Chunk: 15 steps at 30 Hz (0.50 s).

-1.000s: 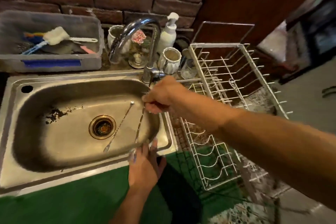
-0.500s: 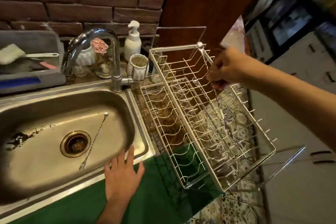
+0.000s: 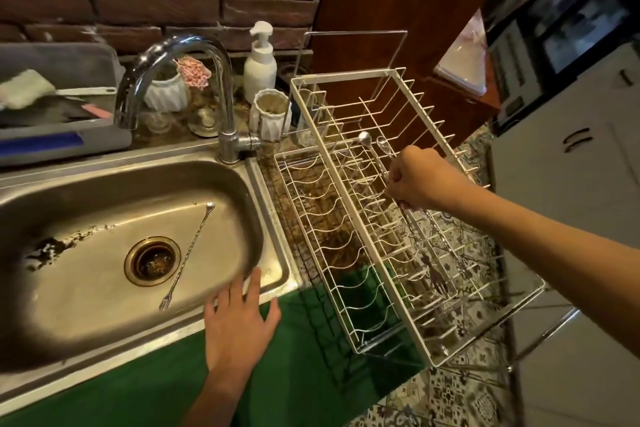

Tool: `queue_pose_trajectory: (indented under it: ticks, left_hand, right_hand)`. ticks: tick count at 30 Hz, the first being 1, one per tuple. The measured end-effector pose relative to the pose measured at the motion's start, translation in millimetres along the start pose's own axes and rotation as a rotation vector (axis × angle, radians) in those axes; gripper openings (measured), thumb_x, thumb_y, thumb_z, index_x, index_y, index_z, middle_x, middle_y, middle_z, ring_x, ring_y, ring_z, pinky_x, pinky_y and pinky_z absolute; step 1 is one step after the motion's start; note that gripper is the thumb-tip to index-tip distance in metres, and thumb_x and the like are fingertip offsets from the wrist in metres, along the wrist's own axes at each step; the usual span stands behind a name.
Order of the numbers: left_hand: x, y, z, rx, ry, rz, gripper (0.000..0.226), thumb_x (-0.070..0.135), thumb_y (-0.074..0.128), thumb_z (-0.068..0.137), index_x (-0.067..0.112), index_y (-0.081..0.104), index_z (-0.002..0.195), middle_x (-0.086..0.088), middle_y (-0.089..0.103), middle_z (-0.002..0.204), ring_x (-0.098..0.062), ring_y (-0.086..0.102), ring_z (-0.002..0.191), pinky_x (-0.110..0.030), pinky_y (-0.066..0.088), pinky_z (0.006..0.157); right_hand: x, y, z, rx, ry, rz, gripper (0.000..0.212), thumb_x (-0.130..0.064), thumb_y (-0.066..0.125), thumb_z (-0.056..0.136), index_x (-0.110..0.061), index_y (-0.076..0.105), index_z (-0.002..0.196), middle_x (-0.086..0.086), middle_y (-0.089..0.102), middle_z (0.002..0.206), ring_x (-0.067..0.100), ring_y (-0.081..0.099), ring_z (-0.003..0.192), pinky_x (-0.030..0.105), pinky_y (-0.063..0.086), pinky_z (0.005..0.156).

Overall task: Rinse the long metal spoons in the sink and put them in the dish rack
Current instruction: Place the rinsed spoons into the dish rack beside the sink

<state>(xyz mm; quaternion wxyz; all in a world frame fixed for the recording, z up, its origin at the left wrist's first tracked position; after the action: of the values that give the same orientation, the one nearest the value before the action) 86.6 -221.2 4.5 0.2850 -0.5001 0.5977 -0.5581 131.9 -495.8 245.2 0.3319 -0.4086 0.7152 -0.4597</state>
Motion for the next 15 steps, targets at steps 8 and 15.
queue_pose_trajectory:
  ticks: [8, 15]
  left_hand:
    - [0, 2, 1, -0.015, -0.006, 0.001, 0.072, 0.062, 0.035, 0.092, 0.02, 0.044, 0.15, -0.012, 0.065, 0.132, -0.03, 0.062, 0.117, -0.052, 0.042, 0.099]
    - [-1, 3, 1, -0.014, -0.007, -0.002, 0.072, 0.062, 0.033, 0.092, 0.02, 0.043, 0.15, -0.011, 0.063, 0.133, -0.03, 0.061, 0.117, -0.051, 0.042, 0.099]
  right_hand:
    - [11, 0, 3, 0.048, -0.001, -0.072, 0.01, -0.015, 0.072, 0.09, -0.009, 0.064, 0.086, 0.011, 0.067, 0.085, 0.024, 0.069, 0.07, 0.033, 0.059, 0.064]
    - [14, 1, 4, 0.077, -0.024, -0.111, 0.009, -0.014, 0.072, 0.089, -0.008, 0.066, 0.088, 0.011, 0.07, 0.086, 0.024, 0.069, 0.073, 0.034, 0.059, 0.065]
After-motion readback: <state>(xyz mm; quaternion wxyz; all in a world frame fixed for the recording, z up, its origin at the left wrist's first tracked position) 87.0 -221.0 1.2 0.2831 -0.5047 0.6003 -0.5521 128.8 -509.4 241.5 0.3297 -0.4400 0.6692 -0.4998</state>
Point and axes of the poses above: each hand's wrist, its own z-axis towards the middle knuckle, its own y-axis out of the palm, x = y × z, the point moved 10 cm from there along z, towards the middle knuckle
